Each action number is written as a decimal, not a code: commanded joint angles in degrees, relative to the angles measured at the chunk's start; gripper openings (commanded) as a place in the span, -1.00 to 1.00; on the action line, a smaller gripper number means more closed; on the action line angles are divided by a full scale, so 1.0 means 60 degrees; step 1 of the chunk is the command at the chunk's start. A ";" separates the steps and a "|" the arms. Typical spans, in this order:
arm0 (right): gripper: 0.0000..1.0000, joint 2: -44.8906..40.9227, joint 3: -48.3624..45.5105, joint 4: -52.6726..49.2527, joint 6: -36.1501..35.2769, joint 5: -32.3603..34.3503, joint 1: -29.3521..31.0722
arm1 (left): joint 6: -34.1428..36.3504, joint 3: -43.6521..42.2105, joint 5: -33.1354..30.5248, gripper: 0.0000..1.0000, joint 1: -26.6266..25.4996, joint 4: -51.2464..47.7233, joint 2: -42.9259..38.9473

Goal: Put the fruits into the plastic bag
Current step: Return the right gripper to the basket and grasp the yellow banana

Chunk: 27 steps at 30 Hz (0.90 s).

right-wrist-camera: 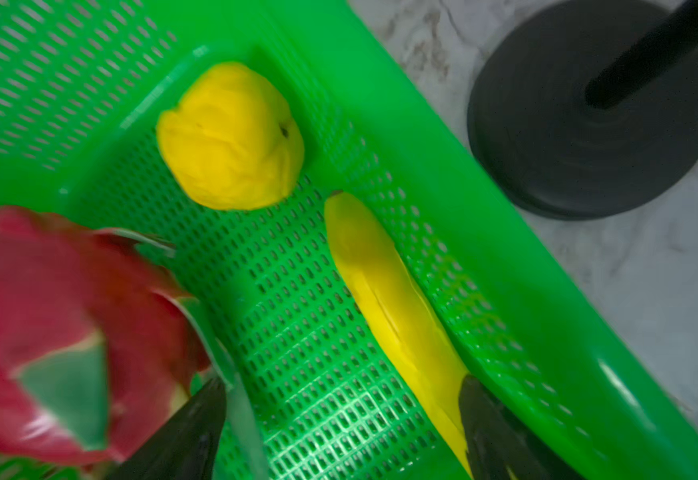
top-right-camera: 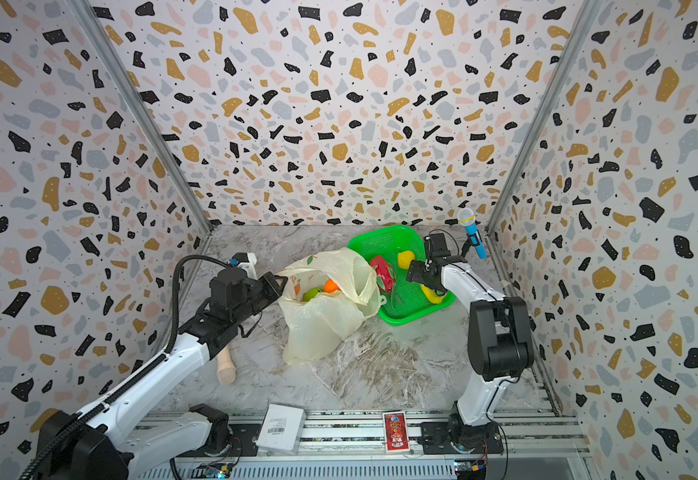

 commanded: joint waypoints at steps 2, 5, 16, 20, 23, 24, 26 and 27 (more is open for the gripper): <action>0.78 0.0529 0.0725 -0.0862 -0.0485 0.0681 0.0011 | 0.0044 0.0025 0.0088 -1.00 0.0047 0.0408 -0.0031; 0.78 0.0832 0.0722 -0.0831 -0.0532 0.0690 -0.0024 | 0.0045 0.0009 0.0103 -1.00 0.0049 0.0425 -0.0031; 0.46 0.1399 0.0695 -0.0451 -0.0462 -0.0910 0.0277 | 0.0038 -0.0044 0.0059 -1.00 0.0046 0.0444 -0.0075; 0.13 0.1590 0.0766 -0.0527 -0.0459 -0.0493 0.0335 | 0.0045 -0.0037 0.0044 -1.00 0.0045 0.0454 -0.0116; -0.27 0.1456 0.0586 -0.0326 -0.0427 -0.0508 0.0325 | 0.0045 -0.0022 0.0019 -1.00 0.0049 0.0400 -0.0119; -0.42 0.1350 0.0534 -0.0250 -0.0397 -0.0527 0.0325 | 0.0045 -0.0022 0.0015 -1.00 0.0044 0.0395 -0.0104; -0.70 0.1079 0.0460 -0.0182 -0.0385 -0.0478 0.0311 | 0.0045 -0.0022 0.0015 -1.00 0.0045 0.0395 -0.0090; -0.83 0.0893 0.0438 -0.0120 -0.0394 -0.0462 0.0311 | 0.0037 -0.0015 0.0020 -1.00 0.0049 0.0395 -0.0075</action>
